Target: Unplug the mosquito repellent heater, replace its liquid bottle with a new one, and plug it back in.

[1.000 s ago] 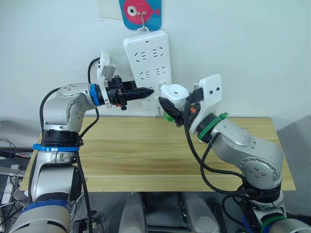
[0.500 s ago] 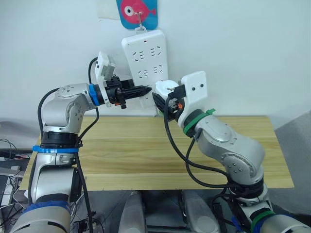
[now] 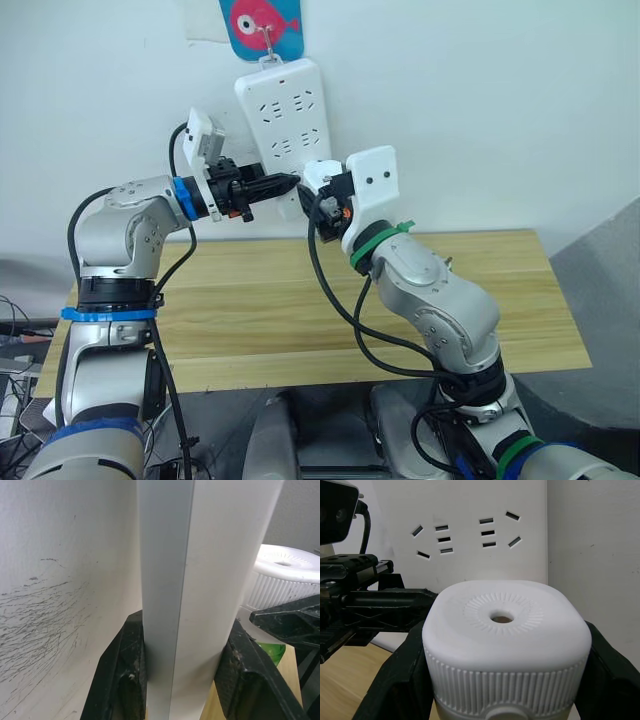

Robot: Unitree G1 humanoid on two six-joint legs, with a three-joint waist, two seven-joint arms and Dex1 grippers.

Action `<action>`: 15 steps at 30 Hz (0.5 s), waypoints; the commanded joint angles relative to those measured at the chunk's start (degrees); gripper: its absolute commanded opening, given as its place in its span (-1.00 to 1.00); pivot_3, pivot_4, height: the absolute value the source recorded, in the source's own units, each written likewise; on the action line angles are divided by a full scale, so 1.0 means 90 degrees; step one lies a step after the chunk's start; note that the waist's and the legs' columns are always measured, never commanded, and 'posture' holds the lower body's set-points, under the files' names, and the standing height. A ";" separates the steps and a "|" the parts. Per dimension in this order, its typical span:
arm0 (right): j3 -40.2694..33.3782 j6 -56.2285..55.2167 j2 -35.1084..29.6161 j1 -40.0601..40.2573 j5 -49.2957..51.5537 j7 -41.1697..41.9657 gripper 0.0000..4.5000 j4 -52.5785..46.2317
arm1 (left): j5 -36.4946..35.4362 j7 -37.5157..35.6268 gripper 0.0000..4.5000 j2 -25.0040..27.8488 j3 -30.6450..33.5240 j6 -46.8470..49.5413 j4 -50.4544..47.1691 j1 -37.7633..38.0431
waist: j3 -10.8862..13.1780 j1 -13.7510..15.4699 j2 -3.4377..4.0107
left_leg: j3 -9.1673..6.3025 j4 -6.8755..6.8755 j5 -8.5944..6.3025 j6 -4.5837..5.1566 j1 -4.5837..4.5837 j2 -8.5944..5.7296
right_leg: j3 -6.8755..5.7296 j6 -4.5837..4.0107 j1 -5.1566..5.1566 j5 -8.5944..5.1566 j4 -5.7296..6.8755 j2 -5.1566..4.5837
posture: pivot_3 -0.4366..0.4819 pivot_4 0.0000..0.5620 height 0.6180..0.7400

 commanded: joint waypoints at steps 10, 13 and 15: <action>-0.0156 0.0157 0.0193 -0.0176 -0.0079 0.0693 0.93 -0.0048 | -0.0208 -0.0295 -0.42 -0.0226 -0.0166 -0.0210 -0.0470 -0.0035 | 0.0003 0.0022 -0.0006 | 0.0002 -0.0008 0.0000 0.0000 -0.0001 0.0000 | 0.0001 0.0000 -0.0001 0.0001 -0.0004 -0.0001 | -0.54 -0.01 1.00; -0.0293 0.0356 0.0014 -0.0037 0.0002 0.0877 0.98 -0.0459 | -0.0148 -0.0275 -0.42 -0.0220 -0.0157 -0.0261 -0.0449 -0.0025 | 0.0003 0.0076 -0.0007 | 0.0006 -0.0011 0.0000 0.0000 -0.0013 -0.0001 | -0.0001 -0.0001 -0.0007 0.0001 -0.0012 -0.0005 | -0.54 -0.01 1.00; -0.0437 0.0573 -0.0214 0.0110 0.0139 0.1088 0.98 -0.0844 | -0.0115 -0.0266 -0.42 -0.0214 -0.0155 -0.0302 -0.0409 -0.0033 | 0.0002 0.0098 -0.0008 | 0.0007 -0.0019 -0.0001 0.0000 -0.0019 -0.0001 | -0.0004 -0.0001 -0.0007 0.0001 -0.0031 -0.0006 | -0.54 0.00 1.00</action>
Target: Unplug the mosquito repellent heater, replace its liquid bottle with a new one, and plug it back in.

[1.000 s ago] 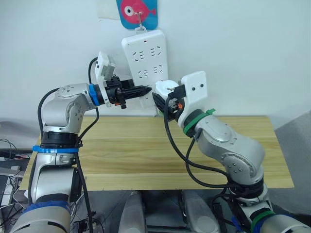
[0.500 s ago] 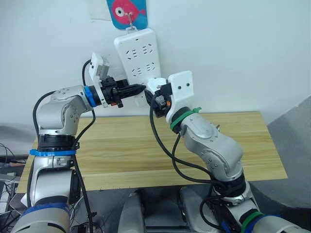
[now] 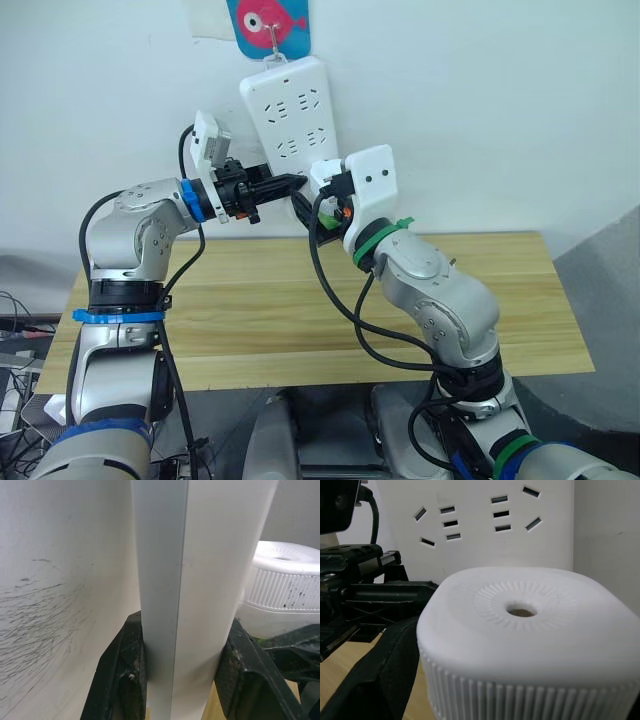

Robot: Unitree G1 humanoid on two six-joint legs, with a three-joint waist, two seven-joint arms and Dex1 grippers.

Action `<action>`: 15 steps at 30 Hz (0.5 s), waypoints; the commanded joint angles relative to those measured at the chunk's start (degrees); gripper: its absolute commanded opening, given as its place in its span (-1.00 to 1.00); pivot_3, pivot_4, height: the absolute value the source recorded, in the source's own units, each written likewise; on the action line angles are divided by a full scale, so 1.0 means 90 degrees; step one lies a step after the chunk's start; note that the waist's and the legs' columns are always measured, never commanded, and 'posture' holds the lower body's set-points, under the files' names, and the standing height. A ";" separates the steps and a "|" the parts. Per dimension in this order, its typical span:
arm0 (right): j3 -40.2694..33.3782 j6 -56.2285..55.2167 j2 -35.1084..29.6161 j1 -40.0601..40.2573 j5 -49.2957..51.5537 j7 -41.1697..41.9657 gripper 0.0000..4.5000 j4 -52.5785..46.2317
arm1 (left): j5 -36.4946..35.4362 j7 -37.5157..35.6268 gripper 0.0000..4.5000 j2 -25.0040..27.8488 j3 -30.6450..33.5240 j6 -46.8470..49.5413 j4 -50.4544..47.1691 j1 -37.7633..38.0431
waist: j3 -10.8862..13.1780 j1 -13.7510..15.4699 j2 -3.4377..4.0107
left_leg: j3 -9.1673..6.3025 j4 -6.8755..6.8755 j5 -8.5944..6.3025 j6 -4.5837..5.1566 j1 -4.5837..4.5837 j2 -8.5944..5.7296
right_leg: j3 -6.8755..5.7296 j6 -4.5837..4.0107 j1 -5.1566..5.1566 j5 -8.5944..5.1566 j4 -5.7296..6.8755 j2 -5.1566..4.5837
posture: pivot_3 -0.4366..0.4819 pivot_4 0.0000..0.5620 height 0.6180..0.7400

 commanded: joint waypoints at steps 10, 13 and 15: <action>-0.1344 0.1594 -0.1222 0.0547 0.1570 0.1356 0.98 -0.2264 | -0.0051 -0.0227 -0.42 0.0041 -0.0107 -0.0222 -0.0189 -0.0036 | -0.0002 0.0056 -0.0003 | -0.0008 -0.0093 0.0010 -0.0018 -0.0023 0.0001 | -0.0026 -0.0002 0.0001 -0.0001 -0.0107 -0.0007 | -0.57 -0.01 1.00; -0.1959 0.1809 -0.1736 0.0726 0.2163 0.1826 0.98 -0.2548 | -0.0028 -0.0240 -0.42 0.0082 -0.0115 -0.0262 -0.0143 -0.0033 | -0.0002 0.0055 -0.0003 | -0.0009 -0.0091 0.0008 -0.0013 -0.0029 -0.0001 | -0.0030 -0.0002 0.0000 -0.0001 -0.0111 -0.0009 | -0.57 -0.02 1.00; -0.2265 0.1866 -0.1915 0.0804 0.2522 0.2017 0.91 -0.2588 | -0.0004 -0.0245 -0.42 0.0108 -0.0117 -0.0298 -0.0108 -0.0029 | -0.0002 0.0041 -0.0003 | -0.0012 -0.0091 0.0000 -0.0001 -0.0029 0.0001 | -0.0034 -0.0002 0.0001 -0.0001 -0.0109 -0.0008 | -0.57 -0.03 1.00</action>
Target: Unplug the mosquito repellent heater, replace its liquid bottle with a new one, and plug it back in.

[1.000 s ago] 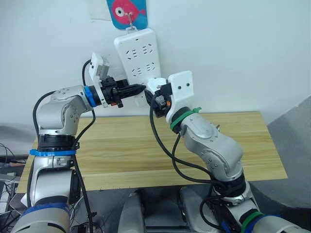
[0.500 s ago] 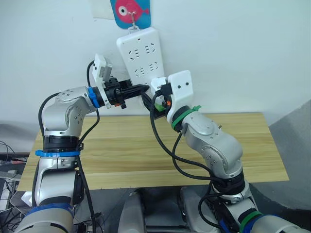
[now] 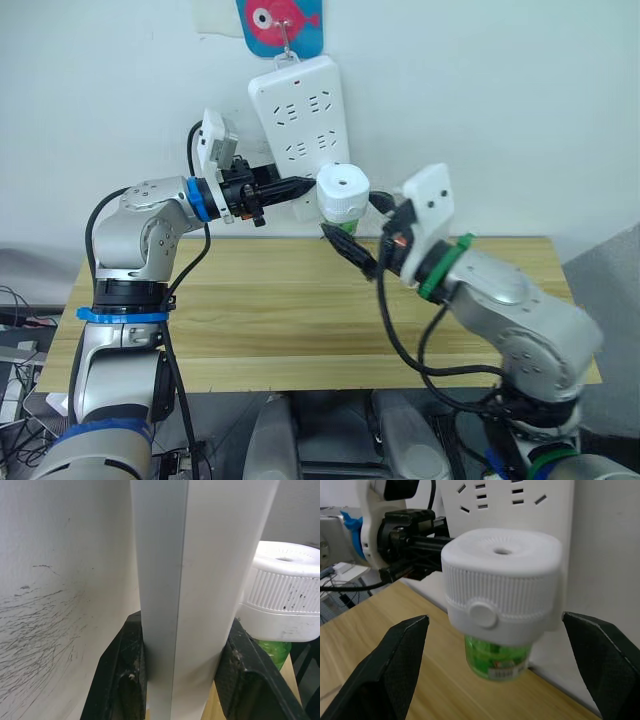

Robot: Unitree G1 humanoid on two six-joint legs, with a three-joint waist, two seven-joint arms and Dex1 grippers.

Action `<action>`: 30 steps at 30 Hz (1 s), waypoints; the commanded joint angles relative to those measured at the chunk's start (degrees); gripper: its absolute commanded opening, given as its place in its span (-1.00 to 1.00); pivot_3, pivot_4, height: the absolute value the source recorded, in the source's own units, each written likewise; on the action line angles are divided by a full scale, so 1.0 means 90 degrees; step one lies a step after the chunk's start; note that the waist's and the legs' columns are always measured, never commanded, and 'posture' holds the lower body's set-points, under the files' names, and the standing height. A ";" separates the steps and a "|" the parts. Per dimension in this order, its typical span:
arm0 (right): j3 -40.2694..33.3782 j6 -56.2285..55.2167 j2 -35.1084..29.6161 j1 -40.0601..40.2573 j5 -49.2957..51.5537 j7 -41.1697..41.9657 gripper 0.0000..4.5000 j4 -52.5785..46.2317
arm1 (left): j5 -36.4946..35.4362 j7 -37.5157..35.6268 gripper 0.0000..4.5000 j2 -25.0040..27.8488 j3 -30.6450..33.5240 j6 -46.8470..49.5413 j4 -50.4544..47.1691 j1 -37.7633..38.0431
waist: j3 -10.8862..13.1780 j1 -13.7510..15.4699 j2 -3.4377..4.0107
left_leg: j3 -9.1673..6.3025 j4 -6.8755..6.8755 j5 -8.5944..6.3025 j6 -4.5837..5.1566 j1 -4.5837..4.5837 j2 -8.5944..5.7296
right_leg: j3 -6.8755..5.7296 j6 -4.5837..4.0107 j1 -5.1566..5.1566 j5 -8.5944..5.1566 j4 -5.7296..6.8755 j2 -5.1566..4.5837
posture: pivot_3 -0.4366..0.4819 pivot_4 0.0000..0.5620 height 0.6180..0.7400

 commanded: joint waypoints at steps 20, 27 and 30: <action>0.0681 -0.1420 -0.0460 -0.0078 0.0965 0.1171 -0.98 0.0849 | -0.1301 0.0977 1.00 0.1414 0.1460 0.1303 -0.3828 0.2976 | 0.0001 0.0170 -0.0002 | -0.0004 -0.0009 0.0001 -0.0002 0.0006 0.0005 | 0.0019 -0.0011 -0.0003 -0.0009 0.0006 0.0001 | -0.29 0.02 1.00; 0.1338 -0.2026 -0.0092 -0.0357 0.0226 0.0983 -0.98 0.1534 | -0.1862 0.1510 1.00 0.1569 0.1813 0.1772 -0.4503 0.3377 | 0.0000 0.0276 -0.0003 | -0.0001 -0.0003 0.0001 -0.0002 0.0021 0.0003 | 0.0015 -0.0010 0.0003 -0.0009 0.0018 0.0002 | -0.25 0.03 1.00; 0.1468 -0.2247 0.0120 -0.0425 -0.0068 0.0840 -0.98 0.1788 | -0.1941 0.1602 1.00 0.1638 0.1875 0.1778 -0.4502 0.3442 | 0.0000 0.0284 -0.0003 | -0.0003 -0.0007 0.0001 -0.0003 0.0021 0.0004 | 0.0011 -0.0010 0.0002 -0.0010 0.0016 0.0004 | -0.24 0.03 1.00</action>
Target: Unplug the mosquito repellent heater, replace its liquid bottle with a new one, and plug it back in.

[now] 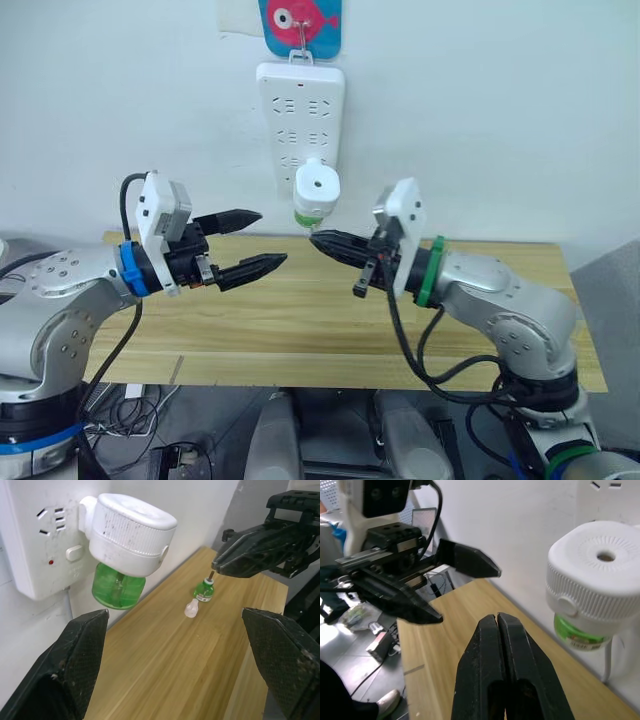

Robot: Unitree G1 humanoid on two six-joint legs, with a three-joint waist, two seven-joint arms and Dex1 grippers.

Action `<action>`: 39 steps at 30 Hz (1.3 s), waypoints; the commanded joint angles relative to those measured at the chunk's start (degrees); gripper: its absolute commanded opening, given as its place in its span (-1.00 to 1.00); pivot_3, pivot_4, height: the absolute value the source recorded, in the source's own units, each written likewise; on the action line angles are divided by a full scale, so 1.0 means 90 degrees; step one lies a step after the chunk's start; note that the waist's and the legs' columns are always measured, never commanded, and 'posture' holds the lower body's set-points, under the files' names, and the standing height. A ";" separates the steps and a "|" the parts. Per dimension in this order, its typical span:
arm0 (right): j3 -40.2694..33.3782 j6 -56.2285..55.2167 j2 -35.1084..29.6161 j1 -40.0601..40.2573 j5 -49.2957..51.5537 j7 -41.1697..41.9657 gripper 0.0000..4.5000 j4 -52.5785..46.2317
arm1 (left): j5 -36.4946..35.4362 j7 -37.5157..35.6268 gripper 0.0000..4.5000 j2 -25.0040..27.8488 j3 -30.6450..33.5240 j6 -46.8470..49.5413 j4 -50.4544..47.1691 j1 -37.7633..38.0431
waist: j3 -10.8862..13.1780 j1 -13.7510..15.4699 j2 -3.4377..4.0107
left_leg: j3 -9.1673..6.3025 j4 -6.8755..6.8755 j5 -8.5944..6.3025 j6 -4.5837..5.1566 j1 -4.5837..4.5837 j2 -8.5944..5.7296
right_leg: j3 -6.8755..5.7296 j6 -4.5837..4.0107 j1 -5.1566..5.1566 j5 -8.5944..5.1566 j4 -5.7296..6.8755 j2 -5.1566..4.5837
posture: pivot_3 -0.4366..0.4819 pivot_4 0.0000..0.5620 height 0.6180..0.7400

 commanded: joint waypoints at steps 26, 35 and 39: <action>0.0247 -0.0454 0.0535 -0.0094 -0.0904 -0.0304 -0.98 0.0342 | -0.0155 0.0096 1.00 0.0226 -0.0087 -0.0164 0.0093 -0.0235 | 0.0000 0.0013 0.0000 | 0.0002 -0.0004 -0.0001 -0.0001 0.0000 0.0001 | -0.0002 -0.0001 -0.0001 0.0000 -0.0003 0.0000 | -0.27 0.04 1.00; 0.0250 -0.0418 0.0598 -0.0120 -0.0925 -0.0313 -0.98 0.0343 | -0.0158 0.0083 1.00 0.0266 -0.0109 -0.0224 0.0132 -0.0211 | 0.0000 0.0012 0.0000 | 0.0001 -0.0004 -0.0001 -0.0001 0.0000 0.0001 | -0.0003 -0.0001 -0.0001 0.0000 -0.0003 0.0000 | -0.27 0.04 1.00; 0.0122 -0.0554 0.0712 -0.0224 -0.1052 -0.0450 -0.98 0.0478 | -0.0157 0.0080 1.00 0.0283 -0.0118 -0.0237 0.0154 -0.0210 | 0.0000 0.0012 0.0000 | 0.0002 -0.0004 -0.0001 -0.0001 0.0000 0.0001 | -0.0002 -0.0001 -0.0002 0.0000 -0.0003 0.0000 | -0.27 0.04 1.00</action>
